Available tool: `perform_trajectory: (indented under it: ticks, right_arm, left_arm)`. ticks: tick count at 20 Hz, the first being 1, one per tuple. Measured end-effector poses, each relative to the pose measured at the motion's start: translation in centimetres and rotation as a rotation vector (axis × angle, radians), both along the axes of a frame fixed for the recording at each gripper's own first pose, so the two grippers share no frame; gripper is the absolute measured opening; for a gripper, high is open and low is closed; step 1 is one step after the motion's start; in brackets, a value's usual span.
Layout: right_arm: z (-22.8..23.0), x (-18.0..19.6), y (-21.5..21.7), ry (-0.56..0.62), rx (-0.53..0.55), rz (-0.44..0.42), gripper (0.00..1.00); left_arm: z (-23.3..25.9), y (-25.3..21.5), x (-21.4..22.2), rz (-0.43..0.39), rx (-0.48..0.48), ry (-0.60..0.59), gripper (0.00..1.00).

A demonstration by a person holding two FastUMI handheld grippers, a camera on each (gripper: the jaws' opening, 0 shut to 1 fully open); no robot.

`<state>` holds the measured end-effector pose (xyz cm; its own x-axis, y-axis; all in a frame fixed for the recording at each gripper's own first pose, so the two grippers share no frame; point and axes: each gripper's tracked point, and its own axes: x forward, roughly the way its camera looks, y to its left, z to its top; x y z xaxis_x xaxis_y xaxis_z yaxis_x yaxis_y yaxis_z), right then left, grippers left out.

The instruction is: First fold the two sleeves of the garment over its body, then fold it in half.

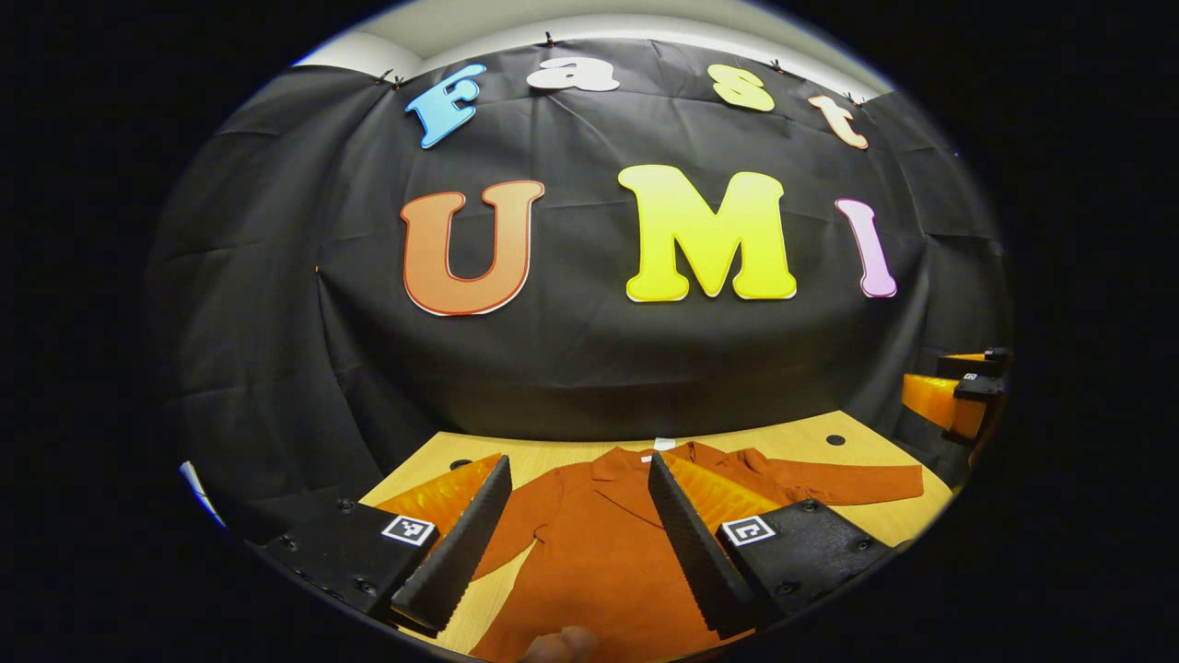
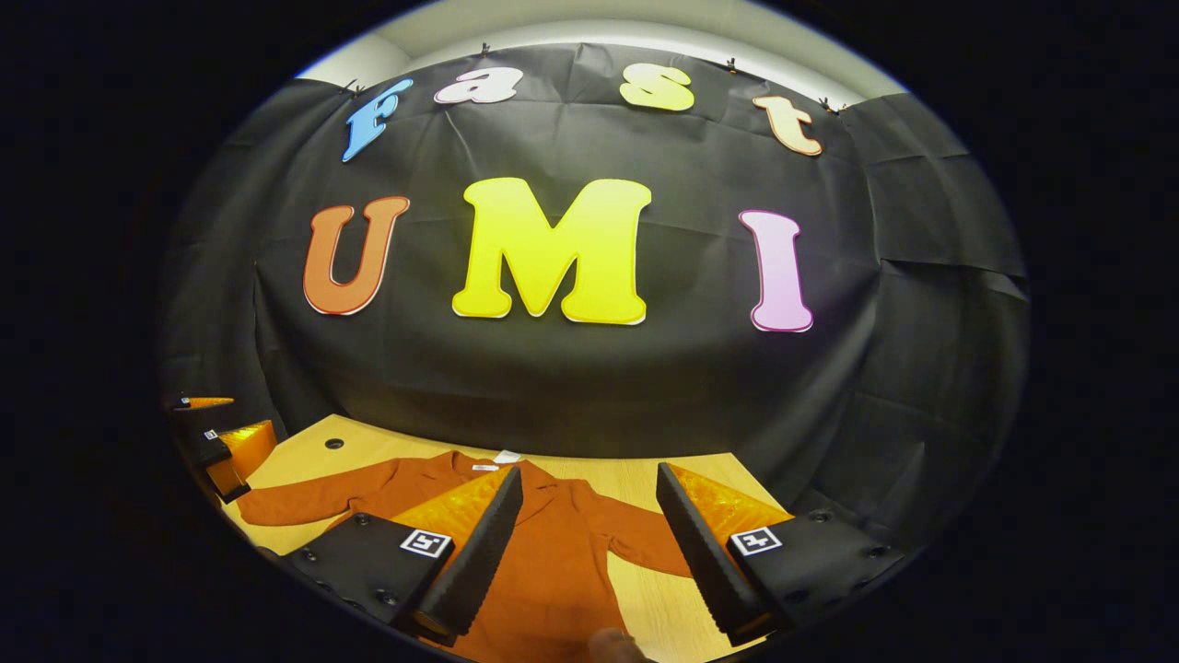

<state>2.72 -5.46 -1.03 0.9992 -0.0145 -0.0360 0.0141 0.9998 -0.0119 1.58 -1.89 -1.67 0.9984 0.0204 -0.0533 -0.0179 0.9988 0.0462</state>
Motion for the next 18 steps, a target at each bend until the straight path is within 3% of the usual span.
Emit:
perform_trajectory:
  ticks: [18]
  right_arm:
    - [-1.0,4.0,-9.5,0.018,0.038,-0.116,0.94]
  left_arm:
    - [-2.0,-2.9,0.2,0.039,-0.017,0.069,0.97]
